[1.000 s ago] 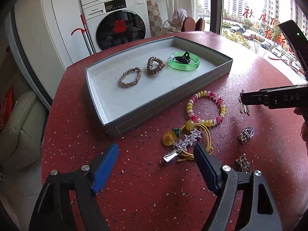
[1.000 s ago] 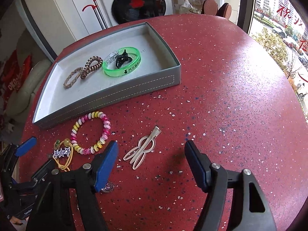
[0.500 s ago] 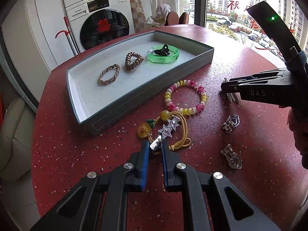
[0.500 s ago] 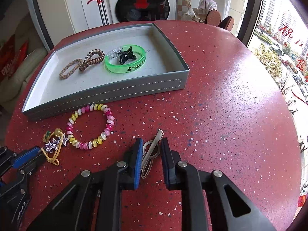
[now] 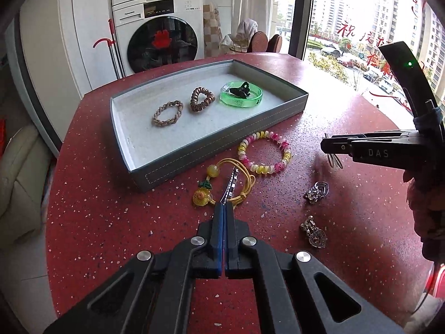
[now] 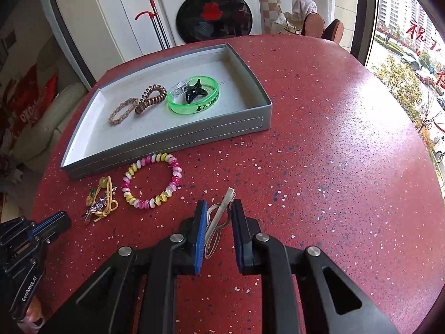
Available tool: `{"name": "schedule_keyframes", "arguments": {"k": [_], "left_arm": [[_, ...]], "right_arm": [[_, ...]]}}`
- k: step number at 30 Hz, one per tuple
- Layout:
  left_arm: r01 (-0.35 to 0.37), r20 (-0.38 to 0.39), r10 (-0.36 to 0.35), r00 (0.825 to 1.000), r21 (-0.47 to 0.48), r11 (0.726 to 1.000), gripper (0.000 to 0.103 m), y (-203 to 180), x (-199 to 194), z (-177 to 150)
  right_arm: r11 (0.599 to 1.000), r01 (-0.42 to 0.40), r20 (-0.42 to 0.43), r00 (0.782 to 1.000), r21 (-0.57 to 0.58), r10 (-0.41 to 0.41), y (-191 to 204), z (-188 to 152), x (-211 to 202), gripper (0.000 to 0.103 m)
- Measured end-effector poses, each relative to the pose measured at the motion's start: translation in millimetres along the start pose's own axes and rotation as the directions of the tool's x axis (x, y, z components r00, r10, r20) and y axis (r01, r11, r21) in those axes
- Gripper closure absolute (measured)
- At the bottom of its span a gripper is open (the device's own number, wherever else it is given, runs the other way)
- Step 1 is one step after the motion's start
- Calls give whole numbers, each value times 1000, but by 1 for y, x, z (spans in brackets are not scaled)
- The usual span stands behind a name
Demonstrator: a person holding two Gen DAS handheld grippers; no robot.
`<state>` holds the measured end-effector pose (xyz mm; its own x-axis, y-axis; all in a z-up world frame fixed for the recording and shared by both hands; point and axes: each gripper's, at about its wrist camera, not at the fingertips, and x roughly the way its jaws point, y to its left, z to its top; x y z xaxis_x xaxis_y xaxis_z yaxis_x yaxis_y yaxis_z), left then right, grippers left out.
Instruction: Organize jewelry
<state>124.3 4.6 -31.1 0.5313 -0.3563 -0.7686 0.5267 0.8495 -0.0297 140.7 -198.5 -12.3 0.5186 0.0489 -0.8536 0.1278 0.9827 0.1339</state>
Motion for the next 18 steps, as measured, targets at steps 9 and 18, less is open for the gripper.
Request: {"name": "schedule_keyframes", "arguments": {"k": [9, 18], "left_arm": [[-69, 18, 70, 997, -52, 996, 85, 4, -4, 3], [-78, -12, 78, 997, -64, 995, 85, 9, 1, -2]], "right_arm": [[998, -54, 10, 999, 19, 53, -4, -6, -14, 84], [994, -98, 16, 995, 40, 98, -12, -17, -24, 84]]}}
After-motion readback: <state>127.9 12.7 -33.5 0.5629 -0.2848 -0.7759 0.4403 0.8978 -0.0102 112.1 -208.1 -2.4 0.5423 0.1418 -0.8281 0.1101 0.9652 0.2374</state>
